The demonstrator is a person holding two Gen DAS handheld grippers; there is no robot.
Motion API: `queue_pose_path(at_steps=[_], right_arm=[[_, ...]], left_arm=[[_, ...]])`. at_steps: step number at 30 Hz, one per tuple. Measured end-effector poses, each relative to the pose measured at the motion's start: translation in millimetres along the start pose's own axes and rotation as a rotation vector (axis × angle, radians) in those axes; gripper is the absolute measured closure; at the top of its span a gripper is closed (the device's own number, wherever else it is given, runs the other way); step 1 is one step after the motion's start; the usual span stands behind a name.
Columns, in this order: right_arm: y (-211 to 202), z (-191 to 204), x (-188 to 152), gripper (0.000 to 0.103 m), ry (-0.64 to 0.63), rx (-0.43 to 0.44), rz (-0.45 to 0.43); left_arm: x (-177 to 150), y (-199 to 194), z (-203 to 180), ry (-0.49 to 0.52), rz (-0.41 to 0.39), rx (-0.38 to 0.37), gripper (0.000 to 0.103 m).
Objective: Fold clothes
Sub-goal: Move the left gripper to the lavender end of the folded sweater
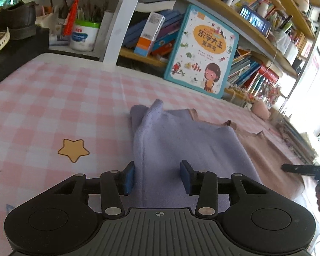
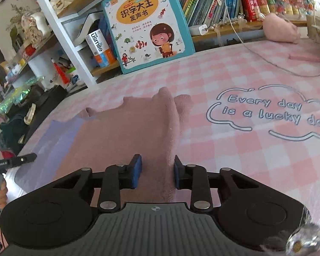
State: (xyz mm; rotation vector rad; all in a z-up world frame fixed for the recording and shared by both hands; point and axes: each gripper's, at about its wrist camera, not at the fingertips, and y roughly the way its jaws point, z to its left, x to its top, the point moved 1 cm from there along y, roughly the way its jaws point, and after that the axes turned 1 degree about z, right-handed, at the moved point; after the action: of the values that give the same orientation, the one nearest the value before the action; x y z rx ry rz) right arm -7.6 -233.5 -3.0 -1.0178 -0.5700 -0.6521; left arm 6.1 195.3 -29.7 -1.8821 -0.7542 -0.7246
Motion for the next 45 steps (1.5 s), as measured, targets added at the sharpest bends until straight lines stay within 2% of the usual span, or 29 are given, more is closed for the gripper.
queue_pose_path(at_steps=[2, 9, 14, 18, 21, 22, 23, 25, 28, 31, 36, 38, 43, 45], right_arm=[[0, -1, 1, 0.085, 0.029, 0.016, -0.006], [13, 13, -1, 0.085, 0.064, 0.064, -0.010], [28, 31, 1, 0.085, 0.035, 0.075, -0.012], [34, 43, 0, 0.084, -0.027, 0.042, -0.023], [30, 49, -2, 0.075, -0.058, -0.008, -0.051], [26, 51, -3, 0.067, -0.064, -0.032, -0.067], [21, 54, -5, 0.064, -0.081, -0.048, -0.091], [6, 66, -10, 0.061, -0.138, -0.058, -0.159], [-9, 82, -16, 0.059, -0.218, -0.076, -0.225], [-16, 93, -21, 0.057, -0.287, -0.089, -0.235], [-21, 109, -35, 0.050, -0.362, -0.060, -0.209], [-23, 113, -39, 0.049, -0.377, -0.043, -0.203], [-23, 115, -39, 0.049, -0.384, -0.049, -0.189], [-24, 115, -38, 0.049, -0.385, -0.051, -0.186]], left_arm=[[0, 0, 2, -0.020, -0.002, 0.000, 0.070], [5, -9, 18, -0.066, -0.036, 0.059, 0.072], [7, -19, 32, -0.098, -0.060, 0.090, 0.072], [4, -22, 38, -0.118, -0.069, 0.087, 0.073], [3, -28, 36, -0.123, -0.085, 0.130, 0.070], [2, -34, 32, -0.123, -0.102, 0.146, 0.066], [1, -41, 29, -0.119, -0.130, 0.152, 0.057], [-2, -58, 23, -0.110, -0.189, 0.158, 0.052], [-5, -82, 9, -0.050, -0.242, 0.204, 0.051], [-9, -105, -7, 0.042, -0.274, 0.279, 0.051], [-21, -141, -28, 0.314, -0.269, 0.460, 0.046], [-20, -159, -29, 0.436, -0.250, 0.561, 0.046], [5, -219, 0, 0.664, -0.164, 0.867, 0.045], [25, -249, 12, 0.730, -0.160, 1.026, 0.045]])
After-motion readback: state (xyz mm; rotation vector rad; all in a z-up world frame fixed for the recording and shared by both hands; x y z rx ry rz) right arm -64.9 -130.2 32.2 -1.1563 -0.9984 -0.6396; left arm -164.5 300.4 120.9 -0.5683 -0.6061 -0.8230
